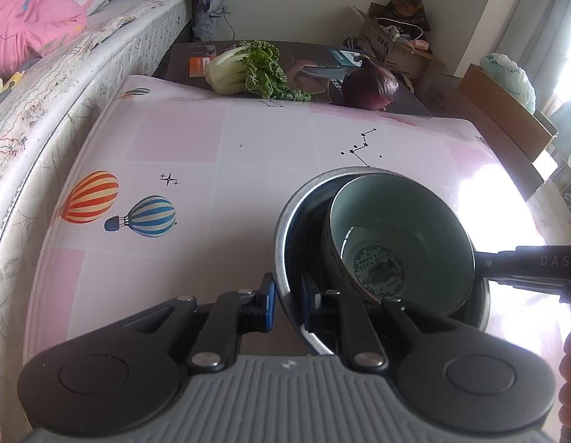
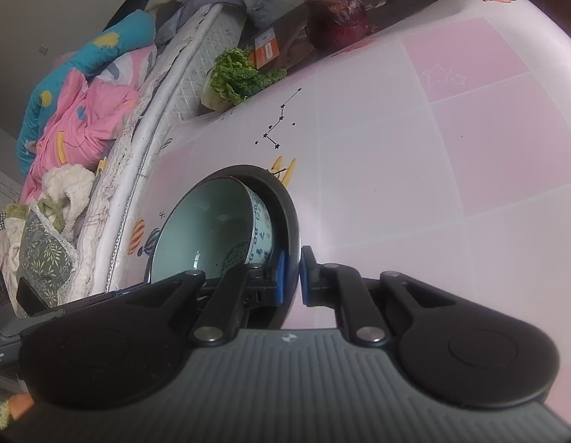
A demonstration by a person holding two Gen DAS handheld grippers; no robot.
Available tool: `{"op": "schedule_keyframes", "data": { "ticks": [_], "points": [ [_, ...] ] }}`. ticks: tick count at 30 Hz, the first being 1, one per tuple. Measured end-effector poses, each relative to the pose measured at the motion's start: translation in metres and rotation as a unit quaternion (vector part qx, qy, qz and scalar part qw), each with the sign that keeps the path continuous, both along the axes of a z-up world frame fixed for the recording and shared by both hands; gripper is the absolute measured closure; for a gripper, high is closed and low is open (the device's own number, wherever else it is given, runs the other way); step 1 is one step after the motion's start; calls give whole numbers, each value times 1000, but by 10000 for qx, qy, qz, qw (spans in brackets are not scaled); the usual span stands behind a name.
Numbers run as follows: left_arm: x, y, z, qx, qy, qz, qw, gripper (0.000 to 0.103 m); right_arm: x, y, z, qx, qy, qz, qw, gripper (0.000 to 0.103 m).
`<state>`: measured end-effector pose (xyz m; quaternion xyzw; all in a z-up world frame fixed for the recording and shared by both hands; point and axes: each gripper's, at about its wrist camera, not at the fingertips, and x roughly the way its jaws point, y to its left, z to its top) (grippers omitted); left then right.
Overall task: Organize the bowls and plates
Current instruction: 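Lift the steel bowl with teal bowl and carry it over the plate stack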
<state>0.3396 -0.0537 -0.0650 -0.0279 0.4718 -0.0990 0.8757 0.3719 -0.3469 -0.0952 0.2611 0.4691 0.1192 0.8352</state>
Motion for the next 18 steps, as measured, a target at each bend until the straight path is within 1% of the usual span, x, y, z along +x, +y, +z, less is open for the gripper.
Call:
{"op": "schedule_keyframes", "data": {
  "ticks": [10, 18],
  "points": [
    [3, -6, -4, 163, -67, 13, 9998, 88, 7, 8, -8, -46, 46, -46, 10000, 94],
    [1, -11, -5, 321, -216, 41, 9992, 88, 7, 13, -10, -152, -88, 27, 9998, 94]
  ]
}}
